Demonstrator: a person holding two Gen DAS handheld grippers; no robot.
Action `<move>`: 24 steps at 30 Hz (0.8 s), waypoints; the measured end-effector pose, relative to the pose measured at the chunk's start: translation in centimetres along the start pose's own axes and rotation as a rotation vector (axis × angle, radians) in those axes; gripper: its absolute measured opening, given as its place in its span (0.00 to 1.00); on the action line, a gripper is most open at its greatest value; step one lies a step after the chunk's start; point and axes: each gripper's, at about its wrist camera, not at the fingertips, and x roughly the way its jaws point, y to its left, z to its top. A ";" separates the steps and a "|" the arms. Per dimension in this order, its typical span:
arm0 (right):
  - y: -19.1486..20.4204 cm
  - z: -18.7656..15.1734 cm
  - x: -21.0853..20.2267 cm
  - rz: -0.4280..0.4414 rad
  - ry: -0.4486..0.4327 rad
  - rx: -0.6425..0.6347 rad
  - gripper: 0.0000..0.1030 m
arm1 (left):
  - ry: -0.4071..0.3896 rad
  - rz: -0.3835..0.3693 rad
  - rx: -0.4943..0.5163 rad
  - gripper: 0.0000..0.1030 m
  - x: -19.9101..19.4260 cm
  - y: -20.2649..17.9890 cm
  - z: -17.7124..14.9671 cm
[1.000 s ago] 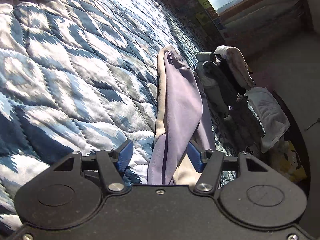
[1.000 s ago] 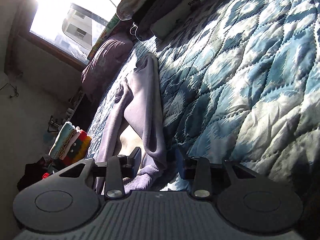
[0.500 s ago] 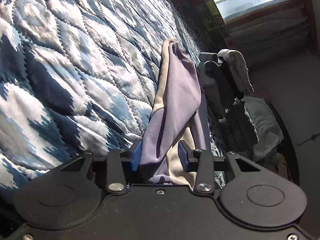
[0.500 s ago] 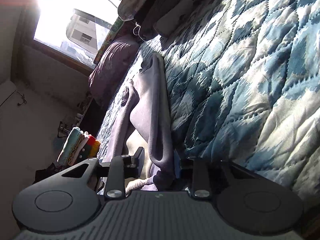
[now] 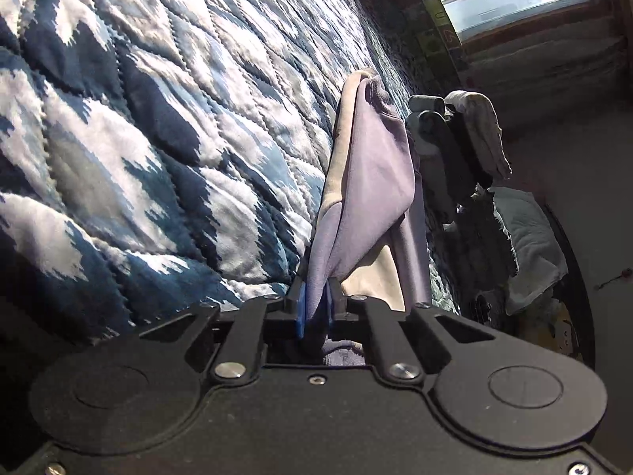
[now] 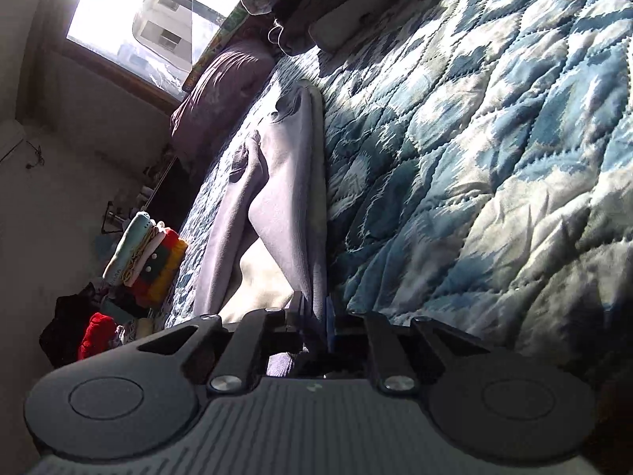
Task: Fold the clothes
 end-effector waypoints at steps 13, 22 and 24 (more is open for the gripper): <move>7.2 -7.8 -1.5 -0.362 -0.057 -1.238 0.33 | -0.050 0.403 1.416 0.61 -0.7 -5.8 -9.3; 7.5 -12.0 1.1 -0.522 -0.140 -1.644 0.41 | -0.192 0.519 1.893 0.61 1.5 -3.2 -13.0; 7.4 -12.4 1.6 -0.548 -0.161 -1.690 0.41 | -0.245 0.539 1.935 0.62 1.9 -2.5 -13.0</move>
